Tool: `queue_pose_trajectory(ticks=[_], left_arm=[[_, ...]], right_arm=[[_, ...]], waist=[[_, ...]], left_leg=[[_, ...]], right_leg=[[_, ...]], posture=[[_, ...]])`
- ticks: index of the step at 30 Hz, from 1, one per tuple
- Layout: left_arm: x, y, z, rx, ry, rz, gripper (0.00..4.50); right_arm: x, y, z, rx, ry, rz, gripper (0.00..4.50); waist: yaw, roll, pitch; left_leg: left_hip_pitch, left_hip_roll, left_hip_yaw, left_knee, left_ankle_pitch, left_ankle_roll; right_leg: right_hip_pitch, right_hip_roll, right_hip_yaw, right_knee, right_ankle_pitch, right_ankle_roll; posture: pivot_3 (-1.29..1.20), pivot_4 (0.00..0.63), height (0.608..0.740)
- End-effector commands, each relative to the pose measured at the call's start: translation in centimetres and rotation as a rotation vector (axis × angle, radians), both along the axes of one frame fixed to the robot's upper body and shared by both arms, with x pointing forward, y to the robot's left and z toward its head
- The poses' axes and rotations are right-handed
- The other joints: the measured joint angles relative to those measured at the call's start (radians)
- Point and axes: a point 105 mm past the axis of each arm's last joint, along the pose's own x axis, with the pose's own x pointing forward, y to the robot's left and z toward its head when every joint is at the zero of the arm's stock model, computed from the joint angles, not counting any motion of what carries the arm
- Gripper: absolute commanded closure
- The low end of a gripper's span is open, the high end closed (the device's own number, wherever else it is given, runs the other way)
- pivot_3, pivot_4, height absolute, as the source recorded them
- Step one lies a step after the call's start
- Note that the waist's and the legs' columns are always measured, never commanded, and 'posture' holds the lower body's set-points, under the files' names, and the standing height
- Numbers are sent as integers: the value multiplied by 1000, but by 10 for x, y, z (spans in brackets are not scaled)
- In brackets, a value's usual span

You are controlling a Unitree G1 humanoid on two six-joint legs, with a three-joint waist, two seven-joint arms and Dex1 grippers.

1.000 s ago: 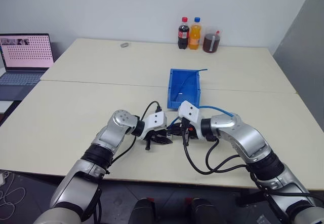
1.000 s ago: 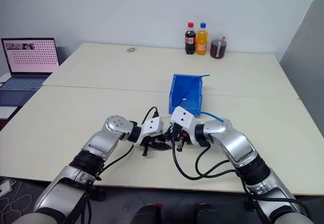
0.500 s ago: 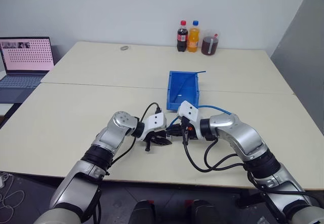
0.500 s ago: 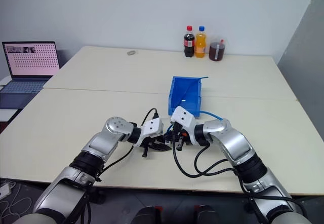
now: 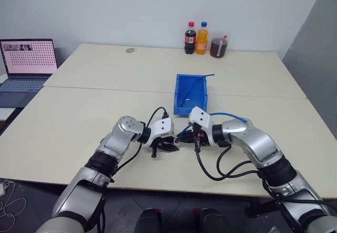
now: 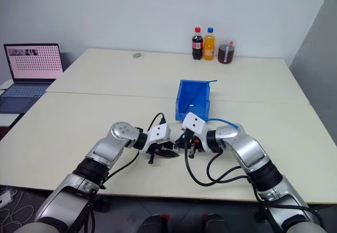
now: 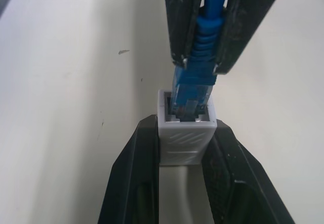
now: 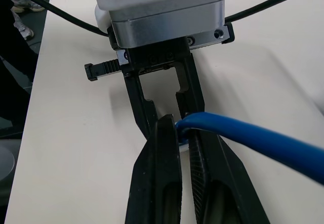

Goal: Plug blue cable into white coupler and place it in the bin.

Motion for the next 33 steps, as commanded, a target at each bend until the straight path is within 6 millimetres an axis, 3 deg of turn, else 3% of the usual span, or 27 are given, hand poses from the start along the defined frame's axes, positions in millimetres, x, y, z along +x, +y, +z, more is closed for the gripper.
queue_pose_trajectory(ticks=[1,10,18,20,33], left_arm=[[-3,-6,-8,7,20,-4,3691],[-5,-7,-9,0,23,1,3691],[1,1,-2,-75,-42,69,3692],[-1,4,0,-98,-43,80,2992],[-7,19,28,-174,-71,90,489]], right_arm=[[-24,8,-51,-110,215,52,4500],[-27,4,-61,-144,235,65,4500],[-16,-5,-35,-78,126,19,4500],[-15,-6,-28,-56,108,9,4500],[-12,-6,0,39,72,-42,4500]], waist=[[0,0,0],[-2,1,-3],[1,3,-4],[1,2,-3],[-12,-2,4]], left_leg=[[0,0,0,0,0,0],[2,0,0,-1,0,0],[1,-1,0,-1,0,0],[1,-1,0,-1,0,0],[-3,0,3,-13,0,0]], right_leg=[[0,0,0,0,0,0],[-3,0,0,0,-1,-2],[-3,-2,0,-1,-1,-2],[-4,-3,0,-1,-2,-1],[-9,0,2,0,-1,1]], posture=[[0,150,740],[0,150,740],[0,150,740],[0,150,740],[0,150,740]])
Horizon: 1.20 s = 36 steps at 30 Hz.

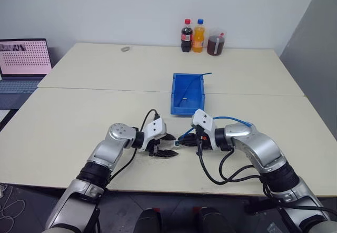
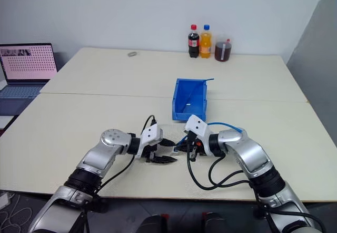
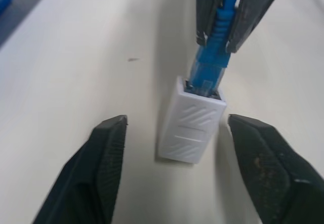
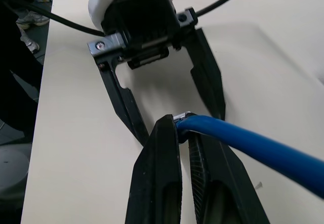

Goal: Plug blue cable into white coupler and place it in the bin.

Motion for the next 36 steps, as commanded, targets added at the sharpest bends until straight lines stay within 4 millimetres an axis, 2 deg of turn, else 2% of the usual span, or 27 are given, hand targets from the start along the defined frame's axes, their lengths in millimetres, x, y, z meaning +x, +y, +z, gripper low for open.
queue_pose_trajectory(ticks=[1,3,5,9,13,16,19,22,24,28,29,32,33,36], left_arm=[[4,5,21,-32,-87,15,332],[5,7,26,-43,-119,34,16],[5,9,31,-52,-135,46,16],[2,23,52,-103,-165,128,16],[-4,32,68,-131,-180,193,16],[-4,36,75,-136,-192,229,16],[-2,37,80,-131,-210,246,16],[2,38,81,-122,-220,247,16],[4,39,80,-118,-228,250,0],[9,44,78,-112,-237,260,0],[9,46,76,-110,-238,263,0],[10,51,72,-106,-235,271,0],[10,53,71,-104,-233,275,0],[12,61,67,-101,-216,295,0]], right_arm=[[-2,0,-1,14,40,-22,4500],[-1,0,9,49,33,-33,4500],[-1,0,19,87,28,-46,4500],[6,-13,74,246,-53,-134,4500],[26,-30,115,354,-115,-240,4500],[40,-36,128,374,-138,-277,4500],[76,-35,136,366,-184,-358,4500],[106,-30,130,296,-206,-385,4500],[120,-31,126,249,-219,-398,3836],[134,-46,119,151,-228,-397,2911],[135,-52,118,130,-224,-394,2816],[130,-68,113,74,-213,-367,2003],[127,-73,112,57,-207,-356,1856],[111,-89,108,21,-181,-314,1222]], waist=[[-3,0,0],[-6,0,2],[-7,0,5],[-9,-1,19],[-9,-1,24],[-10,-1,24],[-12,-1,25],[-15,-1,26],[-15,-1,26],[-14,-1,26],[-12,0,27],[-3,0,27],[-3,0,27],[2,0,27]], left_leg=[[0,0,0,-1,0,0],[-1,1,-1,-3,0,0],[-3,1,-3,-3,0,0],[-7,1,-4,-2,0,0],[-13,0,-5,-1,0,0],[-13,0,-5,-2,0,0],[-13,0,-5,-1,0,0],[-13,0,-3,-1,0,0],[-14,0,-2,-2,0,0],[-16,0,0,-2,0,0],[-17,0,1,-2,0,0],[-18,-1,3,-2,0,-1],[-18,-1,3,-2,0,-1],[-18,-1,4,-2,0,-1]], right_leg=[[-1,0,0,0,-1,-1],[-2,1,-1,0,-2,-3],[-3,2,-2,0,-3,-3],[-5,2,-2,0,-3,-3],[-11,1,-4,1,-2,-2],[-11,0,-5,1,-2,-2],[-11,0,-5,1,-2,-2],[-12,0,-3,1,-2,-1],[-13,0,-3,1,1,-6],[-16,0,-2,1,1,-6],[-17,-1,-1,2,1,-7],[-18,-3,-1,1,1,-7],[-18,-3,-1,1,1,-7],[-19,-4,-1,1,1,-7]], posture=[[0,150,740],[0,150,740],[0,150,740],[0,150,740],[0,150,740],[0,150,740],[0,150,740],[0,150,740],[0,150,740],[0,150,740],[0,150,740],[0,150,740],[0,150,740],[0,150,740]])
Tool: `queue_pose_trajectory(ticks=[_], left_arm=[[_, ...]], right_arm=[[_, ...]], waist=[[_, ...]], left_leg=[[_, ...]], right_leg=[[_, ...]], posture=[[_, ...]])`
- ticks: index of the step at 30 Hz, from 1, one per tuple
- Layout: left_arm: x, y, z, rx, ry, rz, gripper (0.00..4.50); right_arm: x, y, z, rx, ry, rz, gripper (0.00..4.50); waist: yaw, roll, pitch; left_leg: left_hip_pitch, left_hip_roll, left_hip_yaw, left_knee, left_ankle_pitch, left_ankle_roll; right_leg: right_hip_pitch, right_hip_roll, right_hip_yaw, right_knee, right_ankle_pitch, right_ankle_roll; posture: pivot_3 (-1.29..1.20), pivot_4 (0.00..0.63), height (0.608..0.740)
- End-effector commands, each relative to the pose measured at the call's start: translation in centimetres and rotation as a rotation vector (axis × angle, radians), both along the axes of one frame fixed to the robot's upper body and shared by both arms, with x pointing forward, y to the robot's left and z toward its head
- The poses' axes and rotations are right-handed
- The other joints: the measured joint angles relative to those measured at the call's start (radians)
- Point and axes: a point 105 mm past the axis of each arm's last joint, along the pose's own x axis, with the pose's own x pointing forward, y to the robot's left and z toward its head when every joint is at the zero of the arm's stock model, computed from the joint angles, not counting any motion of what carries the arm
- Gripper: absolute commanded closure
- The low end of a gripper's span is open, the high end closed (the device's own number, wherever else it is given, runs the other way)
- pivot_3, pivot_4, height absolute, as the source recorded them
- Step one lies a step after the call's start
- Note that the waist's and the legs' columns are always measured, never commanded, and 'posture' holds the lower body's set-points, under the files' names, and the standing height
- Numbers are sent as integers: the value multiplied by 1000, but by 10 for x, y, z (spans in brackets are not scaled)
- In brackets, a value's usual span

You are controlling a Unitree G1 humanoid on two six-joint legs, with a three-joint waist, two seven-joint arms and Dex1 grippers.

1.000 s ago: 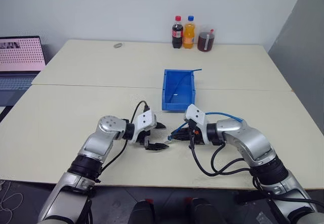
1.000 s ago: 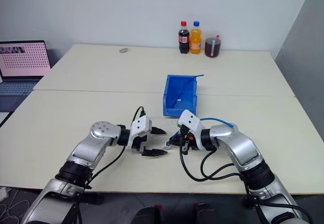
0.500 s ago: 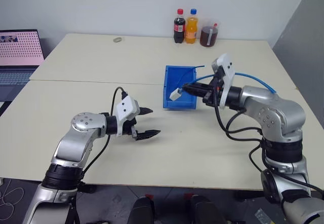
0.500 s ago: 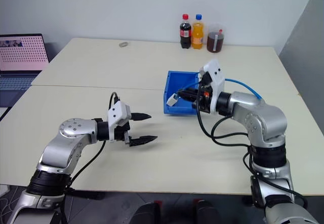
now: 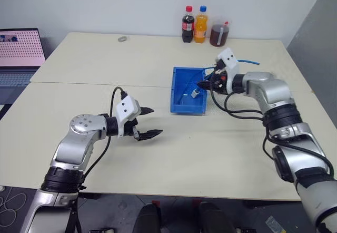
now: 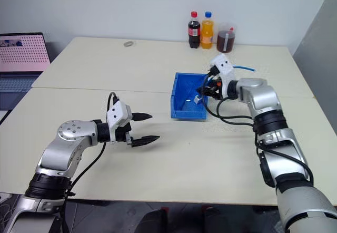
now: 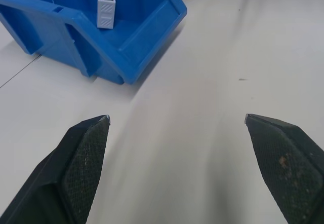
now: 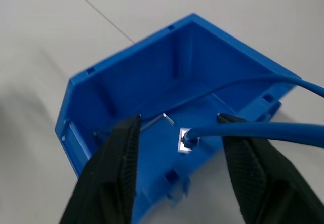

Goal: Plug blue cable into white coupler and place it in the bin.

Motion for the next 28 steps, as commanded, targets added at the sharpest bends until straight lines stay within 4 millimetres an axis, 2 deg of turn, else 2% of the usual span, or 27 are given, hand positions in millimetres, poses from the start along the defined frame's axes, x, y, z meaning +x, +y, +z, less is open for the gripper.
queue_pose_trajectory(ticks=[1,5,7,10,12,15,17,22,28], left_arm=[[2,11,3,1,-11,19,0],[6,26,4,-19,26,70,0],[8,34,5,-26,27,105,0],[8,48,8,-29,44,167,0],[8,54,10,-18,42,196,0],[8,57,22,-41,34,225,0],[9,58,29,-56,30,242,0],[14,56,36,-54,29,259,0],[16,54,45,-75,25,249,0]], right_arm=[[-21,-10,10,-25,-10,76,987],[-49,-32,-5,-91,19,99,29],[-65,-42,-17,-155,18,113,29],[-105,-50,-26,-148,61,181,29],[-125,-48,-19,-75,68,216,29],[-146,-42,8,112,43,243,29],[-145,-48,23,192,9,184,29],[-110,-84,37,202,-88,-73,29],[-98,-88,28,124,-98,-86,29]], waist=[[4,0,0],[8,0,0],[10,0,0],[10,0,0],[8,0,0],[2,0,1],[0,-2,1],[0,-4,3],[1,-4,3]], left_leg=[[0,0,0,0,0,0],[0,0,-1,0,0,0],[0,0,-1,1,0,0],[0,0,-1,1,0,0],[0,0,-2,1,0,0],[1,1,-1,2,0,0],[2,0,-2,3,0,0],[4,0,-4,5,1,0],[3,1,-2,14,0,0]], right_leg=[[0,0,0,0,0,0],[0,1,0,1,0,0],[0,1,0,1,0,0],[0,1,-1,1,0,0],[0,1,-1,1,0,0],[1,1,0,3,0,0],[1,2,0,7,0,1],[2,3,-1,10,-2,7],[2,3,1,15,-2,8]], posture=[[0,150,740],[0,150,740],[0,150,740],[0,150,740],[0,150,740],[0,150,740],[0,150,740],[0,150,740],[0,150,740]])
